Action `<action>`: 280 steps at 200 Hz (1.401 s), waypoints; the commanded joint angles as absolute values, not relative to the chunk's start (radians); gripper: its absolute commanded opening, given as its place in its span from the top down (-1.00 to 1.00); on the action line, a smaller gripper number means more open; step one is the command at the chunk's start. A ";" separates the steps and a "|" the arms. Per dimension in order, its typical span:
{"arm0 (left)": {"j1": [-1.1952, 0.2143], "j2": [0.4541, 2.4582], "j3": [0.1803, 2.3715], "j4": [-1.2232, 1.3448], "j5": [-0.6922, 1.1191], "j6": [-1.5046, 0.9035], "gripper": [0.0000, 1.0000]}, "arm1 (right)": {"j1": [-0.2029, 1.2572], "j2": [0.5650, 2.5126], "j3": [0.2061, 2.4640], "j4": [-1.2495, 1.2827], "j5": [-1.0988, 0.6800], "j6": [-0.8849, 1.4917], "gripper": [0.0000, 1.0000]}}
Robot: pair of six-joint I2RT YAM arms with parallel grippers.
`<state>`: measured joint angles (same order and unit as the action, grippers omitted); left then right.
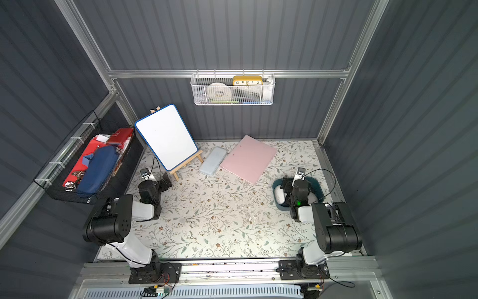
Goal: Take out the mouse from the storage box
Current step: Move the storage box to the center of the board.
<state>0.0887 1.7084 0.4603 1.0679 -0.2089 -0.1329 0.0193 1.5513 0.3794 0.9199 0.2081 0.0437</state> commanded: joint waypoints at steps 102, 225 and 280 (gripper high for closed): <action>0.087 1.700 0.470 1.077 -0.199 -0.124 -0.99 | 0.015 1.551 0.379 0.927 0.198 0.051 -0.98; -0.124 1.078 0.586 0.477 -0.341 -0.284 -0.99 | 0.112 0.853 0.444 0.244 0.073 0.261 -0.98; -0.123 1.031 0.852 -0.116 -0.306 -0.620 -0.99 | 0.097 0.676 0.589 -0.175 0.162 0.595 -0.98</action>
